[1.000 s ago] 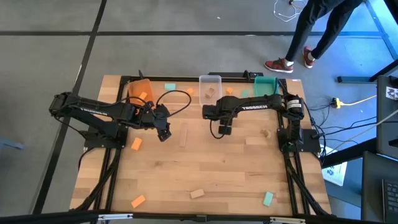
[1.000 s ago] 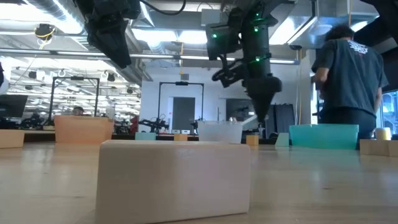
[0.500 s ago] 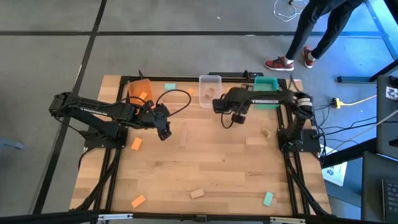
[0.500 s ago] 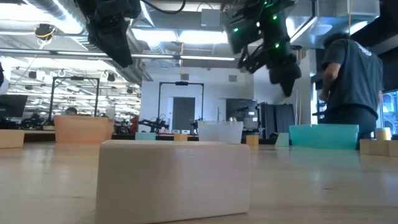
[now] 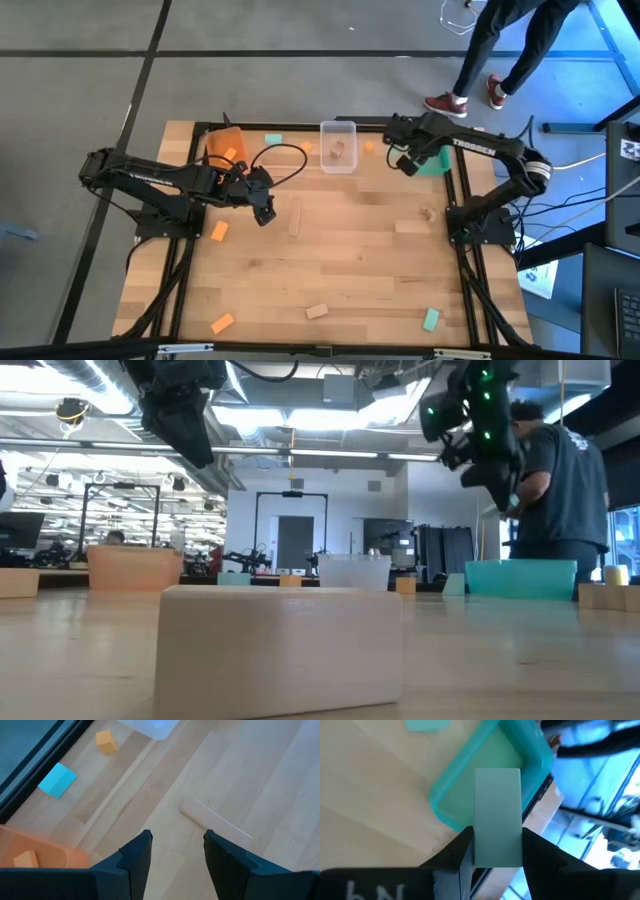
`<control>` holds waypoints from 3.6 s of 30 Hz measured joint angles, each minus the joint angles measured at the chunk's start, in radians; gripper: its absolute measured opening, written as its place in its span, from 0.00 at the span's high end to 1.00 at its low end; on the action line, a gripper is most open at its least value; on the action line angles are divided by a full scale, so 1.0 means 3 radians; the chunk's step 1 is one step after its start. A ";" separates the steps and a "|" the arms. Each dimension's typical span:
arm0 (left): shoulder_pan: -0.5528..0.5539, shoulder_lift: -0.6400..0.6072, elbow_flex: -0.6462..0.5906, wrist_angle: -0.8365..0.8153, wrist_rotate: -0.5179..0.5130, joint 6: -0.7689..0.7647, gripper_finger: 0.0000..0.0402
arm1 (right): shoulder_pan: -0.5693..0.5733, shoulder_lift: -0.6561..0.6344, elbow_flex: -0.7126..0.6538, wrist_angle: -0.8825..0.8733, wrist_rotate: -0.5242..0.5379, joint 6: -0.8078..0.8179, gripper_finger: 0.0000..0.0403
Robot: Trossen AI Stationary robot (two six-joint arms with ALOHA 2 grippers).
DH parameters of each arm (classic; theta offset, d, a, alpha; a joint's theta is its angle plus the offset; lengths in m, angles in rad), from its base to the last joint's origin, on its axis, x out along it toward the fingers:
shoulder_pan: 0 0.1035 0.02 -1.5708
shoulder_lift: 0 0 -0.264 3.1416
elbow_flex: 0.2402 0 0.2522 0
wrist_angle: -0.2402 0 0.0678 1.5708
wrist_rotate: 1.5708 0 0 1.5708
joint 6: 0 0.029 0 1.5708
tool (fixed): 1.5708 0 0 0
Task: Sort & place blocks by color
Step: Put the green block into the green bin, then put the brown block into the transparent bin
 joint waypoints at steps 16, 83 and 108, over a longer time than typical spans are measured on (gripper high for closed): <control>0.0000 0.0000 0.0000 0.0008 0.0000 -0.0013 0.58 | -0.0925 -0.0073 -0.0937 0.1446 -0.0180 -0.0545 0.68; 0.0000 0.0001 0.0000 0.0055 0.0152 -0.0255 0.58 | 0.1413 -0.0072 -0.0432 0.1032 -0.1995 -0.0220 0.46; -0.0025 0.0003 0.0000 0.0055 0.0152 -0.0445 0.58 | 0.1655 -0.0073 -0.1367 0.0414 -0.1486 0.1269 0.46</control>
